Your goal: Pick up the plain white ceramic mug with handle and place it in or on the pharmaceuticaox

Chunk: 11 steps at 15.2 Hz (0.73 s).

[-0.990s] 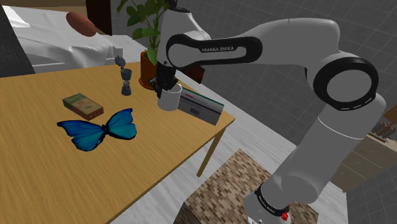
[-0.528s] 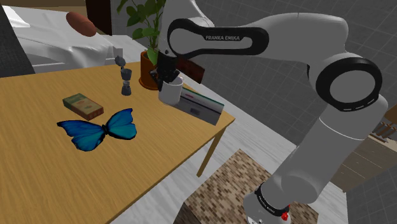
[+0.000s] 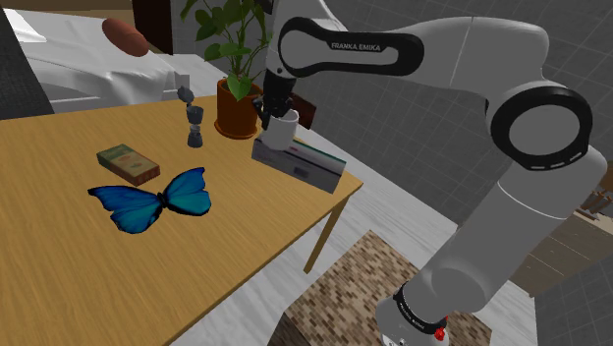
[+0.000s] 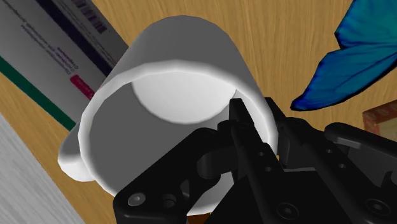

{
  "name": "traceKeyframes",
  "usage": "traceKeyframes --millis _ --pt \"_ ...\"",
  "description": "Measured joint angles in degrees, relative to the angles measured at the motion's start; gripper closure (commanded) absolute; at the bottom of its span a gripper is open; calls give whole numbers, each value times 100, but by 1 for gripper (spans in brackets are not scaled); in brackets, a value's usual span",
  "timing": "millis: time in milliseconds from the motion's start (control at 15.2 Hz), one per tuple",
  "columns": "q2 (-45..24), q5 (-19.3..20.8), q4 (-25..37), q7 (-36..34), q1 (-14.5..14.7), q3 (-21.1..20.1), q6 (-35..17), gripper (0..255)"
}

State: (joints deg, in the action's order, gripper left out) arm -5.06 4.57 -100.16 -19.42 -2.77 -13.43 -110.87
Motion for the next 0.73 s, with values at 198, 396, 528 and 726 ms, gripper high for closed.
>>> traceKeyframes --millis 198,396,528,726 --pt "81 -78 -80 420 -224 179 -26 255" --pt "102 -145 -37 847 -446 363 17 255" --pt "81 -173 6 1074 -562 460 27 255" --pt "-42 -224 250 1506 -788 648 134 255"
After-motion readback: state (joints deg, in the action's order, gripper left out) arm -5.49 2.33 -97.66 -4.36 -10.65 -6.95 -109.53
